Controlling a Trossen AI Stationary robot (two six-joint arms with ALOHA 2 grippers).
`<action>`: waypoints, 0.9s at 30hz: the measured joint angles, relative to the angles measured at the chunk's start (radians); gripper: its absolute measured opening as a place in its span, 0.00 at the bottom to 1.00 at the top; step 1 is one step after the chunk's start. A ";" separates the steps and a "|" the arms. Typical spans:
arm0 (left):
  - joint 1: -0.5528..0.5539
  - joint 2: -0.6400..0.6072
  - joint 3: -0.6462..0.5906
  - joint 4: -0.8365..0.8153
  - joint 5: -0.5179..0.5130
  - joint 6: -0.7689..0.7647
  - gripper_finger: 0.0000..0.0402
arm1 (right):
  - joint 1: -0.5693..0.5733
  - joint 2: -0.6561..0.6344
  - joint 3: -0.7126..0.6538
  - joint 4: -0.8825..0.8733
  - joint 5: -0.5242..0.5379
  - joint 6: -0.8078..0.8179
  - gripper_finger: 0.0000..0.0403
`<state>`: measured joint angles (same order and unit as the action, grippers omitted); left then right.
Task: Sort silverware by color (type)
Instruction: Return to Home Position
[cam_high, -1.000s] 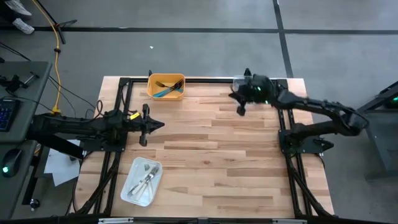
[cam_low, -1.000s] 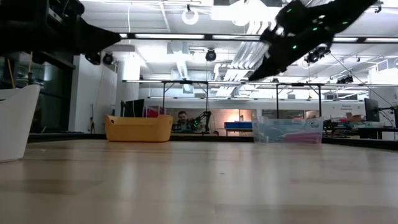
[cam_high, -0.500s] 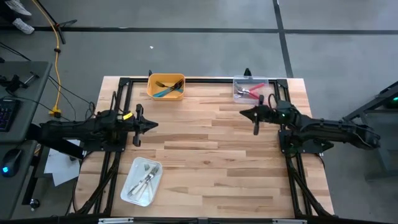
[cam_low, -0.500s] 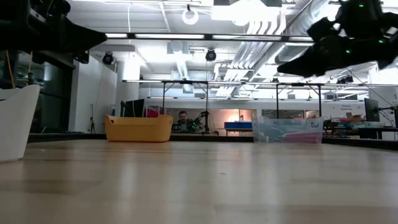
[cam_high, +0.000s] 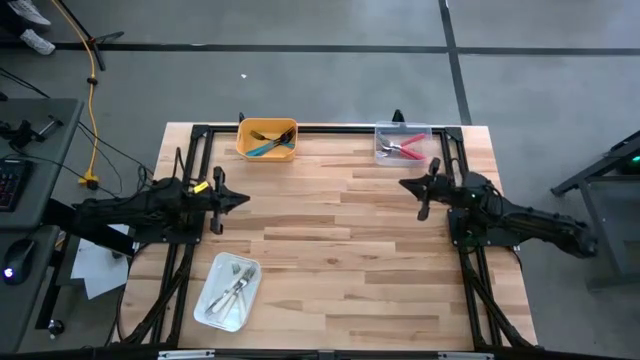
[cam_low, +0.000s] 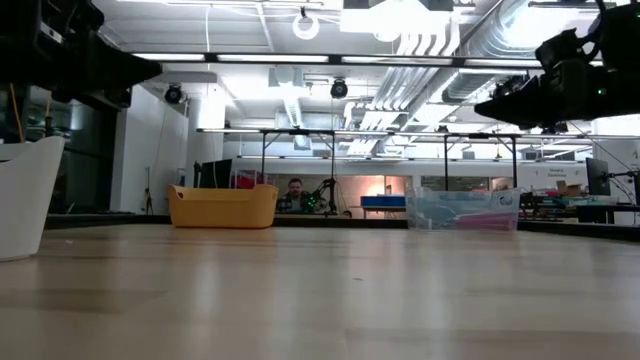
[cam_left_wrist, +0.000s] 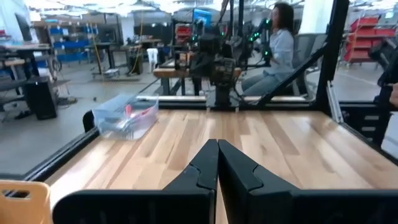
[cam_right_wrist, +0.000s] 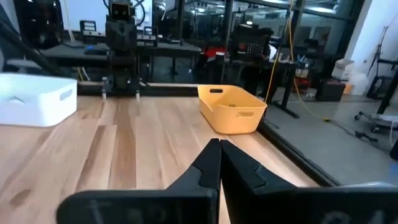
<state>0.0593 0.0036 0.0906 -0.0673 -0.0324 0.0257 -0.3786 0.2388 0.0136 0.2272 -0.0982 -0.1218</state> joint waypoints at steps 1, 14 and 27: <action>0.000 0.000 0.000 0.009 0.001 0.000 0.00 | 0.000 -0.027 -0.004 -0.018 0.000 0.010 0.00; 0.000 0.000 0.000 0.002 -0.064 0.033 0.00 | 0.002 -0.239 -0.004 -0.201 0.074 -0.010 0.00; 0.001 0.000 0.000 -0.044 -0.292 0.022 0.00 | -0.001 -0.224 -0.005 -0.179 0.289 -0.036 0.00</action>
<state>0.0605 0.0036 0.0910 -0.1108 -0.3241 0.0480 -0.3798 0.0151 0.0090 0.0479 0.1909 -0.1577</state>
